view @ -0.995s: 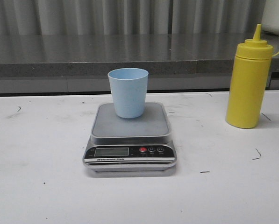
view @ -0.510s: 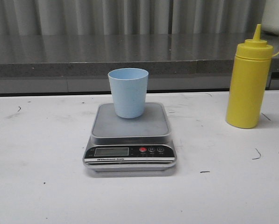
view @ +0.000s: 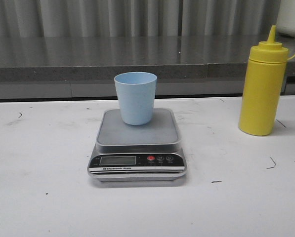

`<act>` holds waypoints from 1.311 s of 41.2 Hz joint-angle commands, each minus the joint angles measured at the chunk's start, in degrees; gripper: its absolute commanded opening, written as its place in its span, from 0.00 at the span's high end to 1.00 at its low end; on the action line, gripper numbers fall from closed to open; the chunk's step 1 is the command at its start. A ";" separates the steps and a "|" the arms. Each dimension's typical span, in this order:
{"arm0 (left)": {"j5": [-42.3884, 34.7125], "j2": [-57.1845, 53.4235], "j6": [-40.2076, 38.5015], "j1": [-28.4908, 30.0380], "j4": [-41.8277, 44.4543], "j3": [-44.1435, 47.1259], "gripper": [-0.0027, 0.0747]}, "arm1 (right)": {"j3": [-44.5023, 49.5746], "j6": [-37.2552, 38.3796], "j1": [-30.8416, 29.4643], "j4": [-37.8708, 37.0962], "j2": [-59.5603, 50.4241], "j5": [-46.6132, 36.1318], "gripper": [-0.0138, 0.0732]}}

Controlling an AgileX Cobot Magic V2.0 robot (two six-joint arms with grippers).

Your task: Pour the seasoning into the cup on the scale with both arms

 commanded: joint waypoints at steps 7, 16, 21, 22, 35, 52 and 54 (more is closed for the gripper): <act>-4.83 -1.36 0.58 -0.06 -0.03 0.87 0.99 | -1.84 -0.27 0.12 -0.02 0.14 -3.23 0.92; -4.83 -1.36 0.58 -0.06 -0.03 0.87 0.99 | -1.84 -0.27 0.12 -0.02 0.14 -3.23 0.92; -4.83 -1.36 0.58 -0.06 -0.03 0.87 0.99 | -1.84 -0.27 0.12 -0.02 0.14 -3.23 0.92; -4.83 -1.36 0.58 -0.06 -0.03 0.87 0.99 | -1.84 -0.27 0.12 -0.02 0.14 -3.23 0.92; -4.83 -1.36 0.58 -0.06 -0.03 0.87 0.99 | -1.84 -0.27 0.12 -0.02 0.14 -3.23 0.92; -4.83 -1.36 0.58 -0.06 -0.03 0.87 0.99 | 6.59 -2.56 -4.91 -0.48 -9.25 -10.78 0.92; -4.83 -1.36 0.58 -0.06 -0.03 0.87 0.99 | 10.04 -5.56 -5.96 0.96 -12.06 -14.56 0.92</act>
